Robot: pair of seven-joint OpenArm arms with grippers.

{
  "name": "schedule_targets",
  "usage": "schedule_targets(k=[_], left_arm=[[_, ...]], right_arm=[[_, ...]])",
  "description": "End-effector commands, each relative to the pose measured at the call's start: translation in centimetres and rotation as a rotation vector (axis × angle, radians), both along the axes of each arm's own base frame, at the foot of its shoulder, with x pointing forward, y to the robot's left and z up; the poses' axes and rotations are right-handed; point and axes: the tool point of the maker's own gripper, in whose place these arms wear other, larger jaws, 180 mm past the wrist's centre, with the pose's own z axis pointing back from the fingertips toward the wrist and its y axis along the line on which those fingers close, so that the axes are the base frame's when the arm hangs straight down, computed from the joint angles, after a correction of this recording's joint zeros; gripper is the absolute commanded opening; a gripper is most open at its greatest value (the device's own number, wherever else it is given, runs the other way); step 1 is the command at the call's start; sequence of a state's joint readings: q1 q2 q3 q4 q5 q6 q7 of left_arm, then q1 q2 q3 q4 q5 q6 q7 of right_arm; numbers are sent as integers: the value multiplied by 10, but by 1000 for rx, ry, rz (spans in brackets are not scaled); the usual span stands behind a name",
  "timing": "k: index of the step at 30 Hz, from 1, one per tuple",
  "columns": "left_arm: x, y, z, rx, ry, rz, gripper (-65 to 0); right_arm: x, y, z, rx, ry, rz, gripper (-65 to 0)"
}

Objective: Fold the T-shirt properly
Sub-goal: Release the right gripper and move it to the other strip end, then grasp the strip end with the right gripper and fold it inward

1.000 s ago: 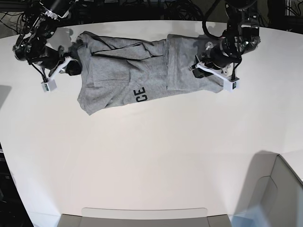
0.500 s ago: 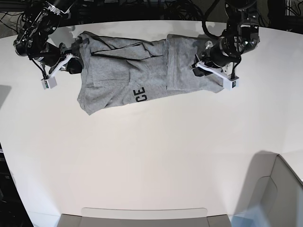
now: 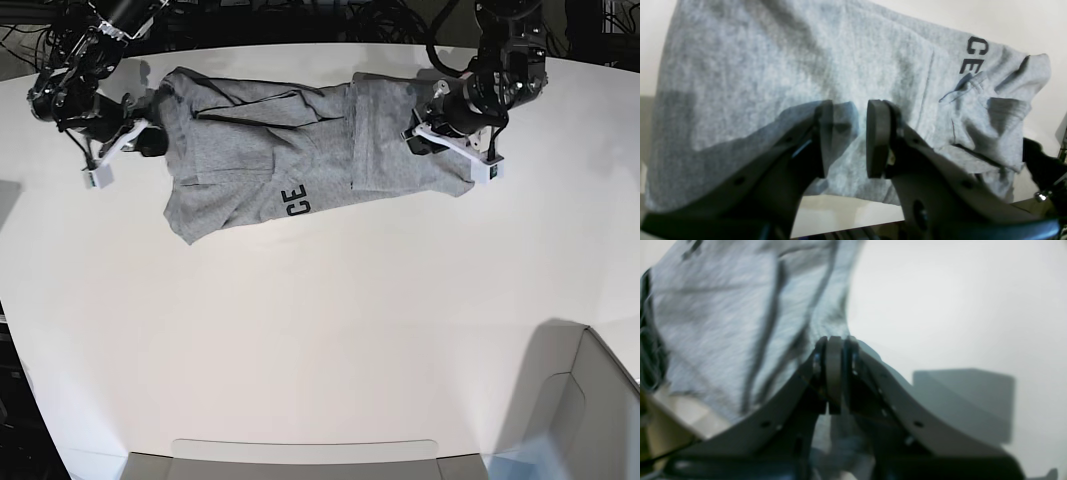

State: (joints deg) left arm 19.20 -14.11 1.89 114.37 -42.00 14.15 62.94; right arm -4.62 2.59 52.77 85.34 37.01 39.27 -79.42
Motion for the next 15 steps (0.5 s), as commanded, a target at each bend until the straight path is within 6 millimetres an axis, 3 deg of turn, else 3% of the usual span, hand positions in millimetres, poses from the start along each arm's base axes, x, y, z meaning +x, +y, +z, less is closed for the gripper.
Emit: schedule_targets(k=[1, 4, 7, 11, 15], left_arm=[[5, -1, 7, -3, -29, -4, -485], [5, -1, 7, -3, -29, -4, -485], [4, -1, 7, -4, -26, -6, -485], [4, -1, 7, -4, -25, -7, -485], [4, -1, 6, -3, -24, -8, -485]], right_arm=[[1, -22, 3, -77, 17, -11, -609], [4, -40, 4, -141, 44, -34, -609], [6, -35, 0, -174, 76, 2, -609], [10, -15, -4, -172, 82, 81, -609], [12, 19, -17, -108, 104, 142, -609]])
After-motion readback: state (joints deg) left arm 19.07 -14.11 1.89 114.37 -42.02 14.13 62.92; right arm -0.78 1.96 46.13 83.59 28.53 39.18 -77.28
